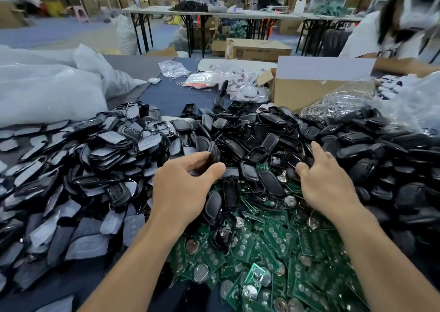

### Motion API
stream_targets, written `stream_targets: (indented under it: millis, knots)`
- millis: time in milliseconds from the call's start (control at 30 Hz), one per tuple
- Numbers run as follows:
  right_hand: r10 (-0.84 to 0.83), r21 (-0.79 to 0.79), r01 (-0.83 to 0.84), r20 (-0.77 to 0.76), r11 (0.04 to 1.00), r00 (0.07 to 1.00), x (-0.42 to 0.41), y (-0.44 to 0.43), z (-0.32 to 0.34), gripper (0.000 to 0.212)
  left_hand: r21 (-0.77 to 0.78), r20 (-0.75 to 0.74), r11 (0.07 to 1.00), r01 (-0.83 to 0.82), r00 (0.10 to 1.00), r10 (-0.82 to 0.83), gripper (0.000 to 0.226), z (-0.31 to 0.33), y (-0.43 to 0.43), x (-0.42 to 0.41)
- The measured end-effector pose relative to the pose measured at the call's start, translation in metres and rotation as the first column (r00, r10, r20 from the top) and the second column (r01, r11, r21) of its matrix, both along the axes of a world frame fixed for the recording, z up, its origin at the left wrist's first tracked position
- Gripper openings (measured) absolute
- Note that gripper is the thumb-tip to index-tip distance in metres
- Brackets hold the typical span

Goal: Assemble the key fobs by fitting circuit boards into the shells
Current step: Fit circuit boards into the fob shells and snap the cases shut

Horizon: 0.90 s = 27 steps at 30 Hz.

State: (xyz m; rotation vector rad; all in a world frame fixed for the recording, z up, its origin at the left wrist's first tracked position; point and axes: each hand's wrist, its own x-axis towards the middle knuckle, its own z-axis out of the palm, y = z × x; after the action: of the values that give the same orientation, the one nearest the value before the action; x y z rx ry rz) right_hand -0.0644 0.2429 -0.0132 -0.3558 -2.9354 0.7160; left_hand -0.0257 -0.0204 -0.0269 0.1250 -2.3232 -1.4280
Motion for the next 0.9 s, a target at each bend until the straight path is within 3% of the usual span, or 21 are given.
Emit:
stream_targets:
  millis: [100,233,333,433,533,600,667,733,833,900]
  knots:
    - [-0.049,0.076,0.048,0.024,0.996,0.998,-0.005,0.014,0.005,0.060,-0.015,0.000,1.000,-0.026,1.000,0.026,0.042,0.000,-0.003,0.001]
    - [-0.137,0.210,0.122,0.063,0.970,0.989,-0.014,0.033,0.015,0.074,-0.021,0.007,0.999,-0.048,0.999,0.048,0.047,0.002,-0.005,0.000]
    - [-0.200,0.096,0.194,0.050,0.976,0.979,-0.016,0.047,0.023,0.067,-0.020,0.014,0.998,-0.052,0.999,0.052,0.045,0.002,-0.005,0.000]
    - [-0.223,0.019,0.231,-0.189,0.973,0.956,-0.017,0.049,0.031,0.051,-0.039,0.015,0.997,-0.063,0.998,0.063,0.045,0.002,-0.004,0.001]
    - [-0.059,0.020,0.074,-0.411,0.997,0.910,-0.033,0.032,0.039,0.042,-0.056,0.009,0.996,-0.067,0.998,0.068,0.046,0.002,-0.002,0.001]
    - [0.160,0.135,-0.121,-0.331,0.983,0.930,-0.054,0.021,0.035,0.043,-0.061,0.010,0.996,-0.066,0.998,0.067,0.046,0.003,-0.002,0.003]
    - [0.327,0.325,-0.281,-0.094,0.903,0.940,-0.073,0.016,0.024,0.049,-0.071,0.010,0.995,-0.069,0.998,0.070,0.045,0.004,-0.002,0.004]
    - [0.320,0.470,-0.316,0.074,0.824,0.944,-0.081,0.025,0.010,0.051,-0.077,0.006,0.994,-0.074,0.997,0.074,0.046,0.003,-0.003,0.004]
    - [0.219,0.577,-0.254,0.131,0.776,0.967,-0.080,0.044,0.005,0.050,-0.069,0.010,0.994,-0.080,0.997,0.081,0.046,0.003,-0.005,0.002]
    - [0.161,0.571,-0.212,0.139,0.793,0.977,-0.080,0.044,0.006,0.052,-0.058,0.017,0.995,-0.082,0.996,0.083,0.047,0.003,-0.006,0.000]
